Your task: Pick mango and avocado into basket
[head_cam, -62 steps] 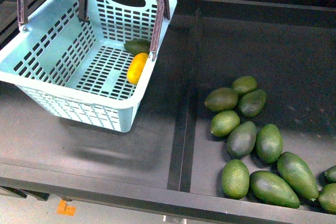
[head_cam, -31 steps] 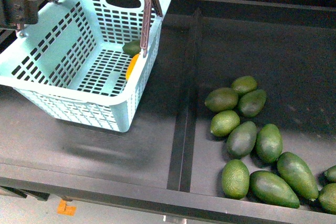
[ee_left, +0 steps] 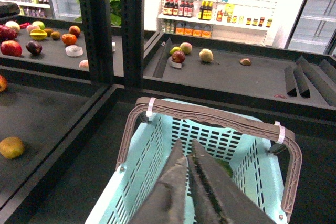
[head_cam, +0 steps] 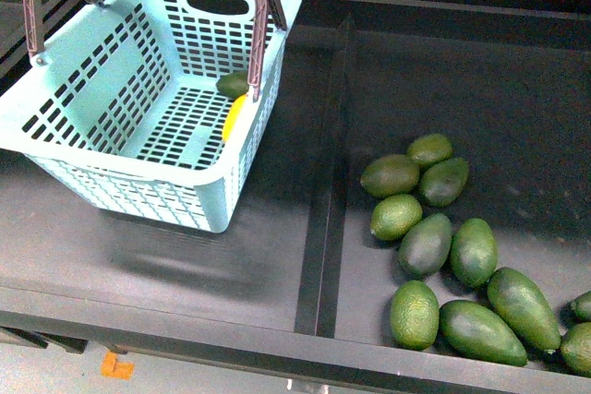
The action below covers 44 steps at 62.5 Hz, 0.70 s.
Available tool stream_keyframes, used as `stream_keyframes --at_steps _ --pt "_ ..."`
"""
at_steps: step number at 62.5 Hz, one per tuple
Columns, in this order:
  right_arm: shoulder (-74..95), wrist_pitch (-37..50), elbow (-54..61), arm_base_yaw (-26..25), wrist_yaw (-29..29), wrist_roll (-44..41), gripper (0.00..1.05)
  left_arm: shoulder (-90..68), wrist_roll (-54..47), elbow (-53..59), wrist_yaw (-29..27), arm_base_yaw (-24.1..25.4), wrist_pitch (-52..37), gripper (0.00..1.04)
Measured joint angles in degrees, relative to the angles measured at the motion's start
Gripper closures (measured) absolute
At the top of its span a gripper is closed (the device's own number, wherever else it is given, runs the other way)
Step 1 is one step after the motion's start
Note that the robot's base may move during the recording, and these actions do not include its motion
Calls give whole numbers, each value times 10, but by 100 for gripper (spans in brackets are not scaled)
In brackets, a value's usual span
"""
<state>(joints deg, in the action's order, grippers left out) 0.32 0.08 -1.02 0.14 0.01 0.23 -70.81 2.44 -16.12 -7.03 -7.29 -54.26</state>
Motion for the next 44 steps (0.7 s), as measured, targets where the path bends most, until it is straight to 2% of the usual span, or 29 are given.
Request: stream_keyframes --at_steps 13,16,20,26,44 --pt "0 0 0 0 0 0 9 111 -14 77 26 28 35 102" --pt "0 0 0 0 0 0 9 135 -16 89 62 49 49 102" --pt "0 0 0 0 0 0 9 166 -16 101 66 68 67 102" --pt "0 0 0 0 0 0 9 179 -16 130 69 70 47 103" --pt "0 0 0 0 0 0 9 327 -17 152 70 70 175 103"
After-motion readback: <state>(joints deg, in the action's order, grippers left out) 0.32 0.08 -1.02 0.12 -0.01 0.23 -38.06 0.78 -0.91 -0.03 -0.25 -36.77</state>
